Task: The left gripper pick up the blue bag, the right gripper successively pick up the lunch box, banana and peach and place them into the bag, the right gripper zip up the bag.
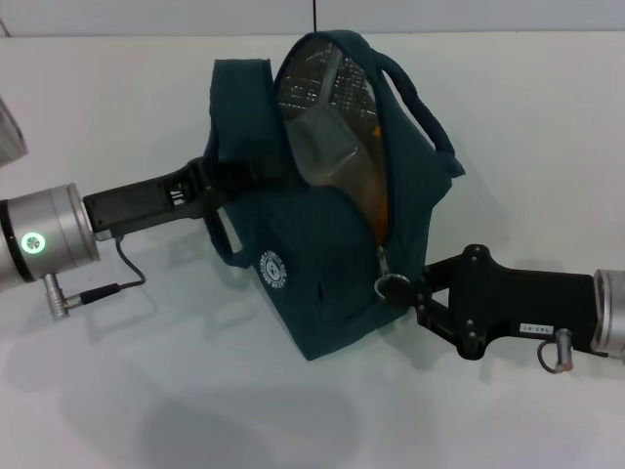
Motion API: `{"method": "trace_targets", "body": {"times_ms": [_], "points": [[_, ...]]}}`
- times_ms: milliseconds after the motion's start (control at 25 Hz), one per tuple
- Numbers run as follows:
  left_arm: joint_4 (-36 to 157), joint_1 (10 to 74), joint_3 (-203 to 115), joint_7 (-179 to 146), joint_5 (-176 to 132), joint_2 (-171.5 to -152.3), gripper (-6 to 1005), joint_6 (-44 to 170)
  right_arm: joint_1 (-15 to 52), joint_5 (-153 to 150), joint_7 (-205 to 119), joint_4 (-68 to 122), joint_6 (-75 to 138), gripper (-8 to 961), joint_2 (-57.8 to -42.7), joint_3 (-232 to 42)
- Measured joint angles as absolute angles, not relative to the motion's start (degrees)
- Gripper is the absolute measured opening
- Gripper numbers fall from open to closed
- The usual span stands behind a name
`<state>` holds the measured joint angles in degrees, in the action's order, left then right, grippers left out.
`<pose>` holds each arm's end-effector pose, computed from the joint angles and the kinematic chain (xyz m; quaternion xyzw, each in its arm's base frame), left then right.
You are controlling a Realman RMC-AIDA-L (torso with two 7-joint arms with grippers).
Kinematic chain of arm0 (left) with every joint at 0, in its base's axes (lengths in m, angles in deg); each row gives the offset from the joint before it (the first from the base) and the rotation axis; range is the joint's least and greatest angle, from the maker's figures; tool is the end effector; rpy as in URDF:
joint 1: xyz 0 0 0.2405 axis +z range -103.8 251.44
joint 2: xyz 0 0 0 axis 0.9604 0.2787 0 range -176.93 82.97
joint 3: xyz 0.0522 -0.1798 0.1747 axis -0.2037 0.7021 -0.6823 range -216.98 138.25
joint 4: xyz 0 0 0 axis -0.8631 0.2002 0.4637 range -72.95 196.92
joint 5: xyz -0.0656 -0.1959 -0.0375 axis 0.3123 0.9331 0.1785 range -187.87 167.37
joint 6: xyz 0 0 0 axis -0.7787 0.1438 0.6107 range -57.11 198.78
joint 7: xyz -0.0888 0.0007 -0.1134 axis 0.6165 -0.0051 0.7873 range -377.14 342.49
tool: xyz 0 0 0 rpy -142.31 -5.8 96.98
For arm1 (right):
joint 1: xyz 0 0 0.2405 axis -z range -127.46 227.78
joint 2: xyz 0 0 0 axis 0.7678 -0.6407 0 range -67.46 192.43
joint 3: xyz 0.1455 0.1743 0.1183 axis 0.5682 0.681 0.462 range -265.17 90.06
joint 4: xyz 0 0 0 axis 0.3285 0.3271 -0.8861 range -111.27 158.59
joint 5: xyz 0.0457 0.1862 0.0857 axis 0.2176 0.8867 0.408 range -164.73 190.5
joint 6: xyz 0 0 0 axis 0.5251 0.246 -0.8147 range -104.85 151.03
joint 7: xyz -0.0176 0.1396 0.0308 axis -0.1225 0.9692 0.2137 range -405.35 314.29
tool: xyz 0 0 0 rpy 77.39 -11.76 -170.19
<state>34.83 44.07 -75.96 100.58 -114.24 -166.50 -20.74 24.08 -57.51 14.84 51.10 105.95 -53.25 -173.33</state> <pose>-0.2557 0.3186 -0.0122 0.7352 0.5584 0.3842 0.0133 0.2357 0.2902 -0.0600 -0.9412 0.1139 0.3121 0.0620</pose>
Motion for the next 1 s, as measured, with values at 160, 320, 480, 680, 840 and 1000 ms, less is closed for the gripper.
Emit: {"method": "trace_targets", "body": {"times_ms": [160,320,480,680,840,1000], "points": [[34.83,44.46,-75.9,98.66,-113.43,-166.5,137,-20.76,24.97,-57.51,14.84,52.03,106.2,1,-53.14,-173.3],[35.08,44.72,-76.02,95.79,-113.4,-166.5,227,-20.78,25.54,-57.51,14.81,52.73,106.61,1,-53.04,-173.24],[35.57,44.84,-76.09,93.35,-113.37,-166.5,317,-21.01,25.87,-57.51,14.77,52.86,107.32,2,-53.0,-172.36],[35.61,45.59,-75.87,91.11,-112.02,-166.51,506,-21.18,26.81,-57.51,14.01,53.25,109.43,2,-52.99,-169.99],[35.62,46.18,-76.04,88.51,-109.77,-166.51,670,-22.18,27.4,-57.57,13.47,53.01,112.24,2,-52.92,-167.39],[35.68,46.28,-76.04,87.3,-109.46,-166.58,794,-22.43,27.63,-57.54,13.44,53.38,112.87,2,-52.86,-167.06]]}}
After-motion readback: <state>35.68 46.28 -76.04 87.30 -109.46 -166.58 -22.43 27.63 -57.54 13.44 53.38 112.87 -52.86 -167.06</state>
